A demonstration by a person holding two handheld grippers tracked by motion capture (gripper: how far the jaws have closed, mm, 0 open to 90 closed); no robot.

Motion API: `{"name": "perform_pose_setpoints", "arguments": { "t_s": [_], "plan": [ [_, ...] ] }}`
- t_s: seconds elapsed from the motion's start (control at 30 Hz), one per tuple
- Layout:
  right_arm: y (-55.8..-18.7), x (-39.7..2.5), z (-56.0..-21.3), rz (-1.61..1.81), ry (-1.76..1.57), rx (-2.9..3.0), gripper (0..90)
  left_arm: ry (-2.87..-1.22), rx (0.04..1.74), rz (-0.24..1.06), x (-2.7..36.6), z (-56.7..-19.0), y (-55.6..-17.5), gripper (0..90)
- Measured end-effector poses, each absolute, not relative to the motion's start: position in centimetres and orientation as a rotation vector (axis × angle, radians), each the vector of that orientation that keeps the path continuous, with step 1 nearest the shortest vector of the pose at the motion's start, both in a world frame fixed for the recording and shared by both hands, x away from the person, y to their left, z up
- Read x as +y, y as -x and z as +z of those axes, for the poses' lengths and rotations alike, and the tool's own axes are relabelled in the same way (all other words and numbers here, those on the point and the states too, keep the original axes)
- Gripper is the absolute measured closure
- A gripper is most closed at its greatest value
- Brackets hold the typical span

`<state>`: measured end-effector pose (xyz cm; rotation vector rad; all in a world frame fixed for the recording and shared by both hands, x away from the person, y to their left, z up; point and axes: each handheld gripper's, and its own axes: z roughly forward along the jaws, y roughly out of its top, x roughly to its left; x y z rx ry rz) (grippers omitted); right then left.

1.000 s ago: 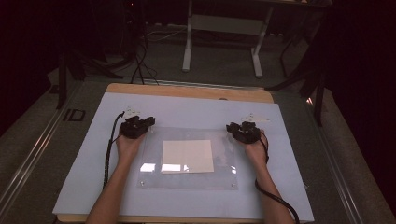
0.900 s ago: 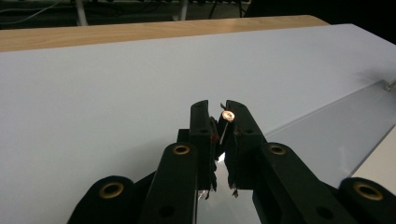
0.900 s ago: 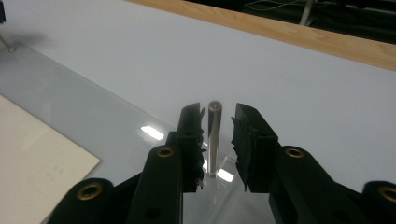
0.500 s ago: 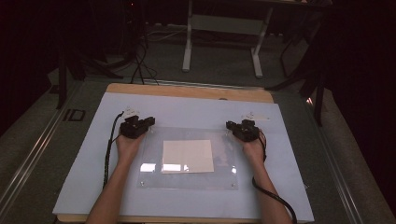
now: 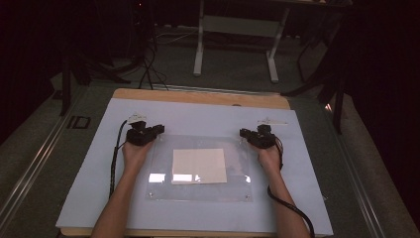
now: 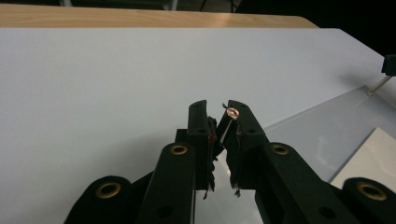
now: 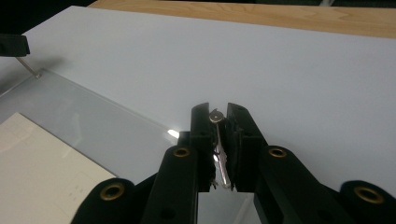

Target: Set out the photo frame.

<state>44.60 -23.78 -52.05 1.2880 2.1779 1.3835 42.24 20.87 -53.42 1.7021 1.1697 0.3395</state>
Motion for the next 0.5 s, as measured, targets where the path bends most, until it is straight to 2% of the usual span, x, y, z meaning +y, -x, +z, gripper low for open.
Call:
{"name": "perform_pose_setpoints", "arguments": {
  "t_s": [0.5],
  "plan": [
    [-45.9, -23.8, -51.8, 1.400, -1.443, 2.186, 81.4, -1.703, 1.248, 0.181, 21.4, -53.3, -43.8, 79.8]
  ]
}}
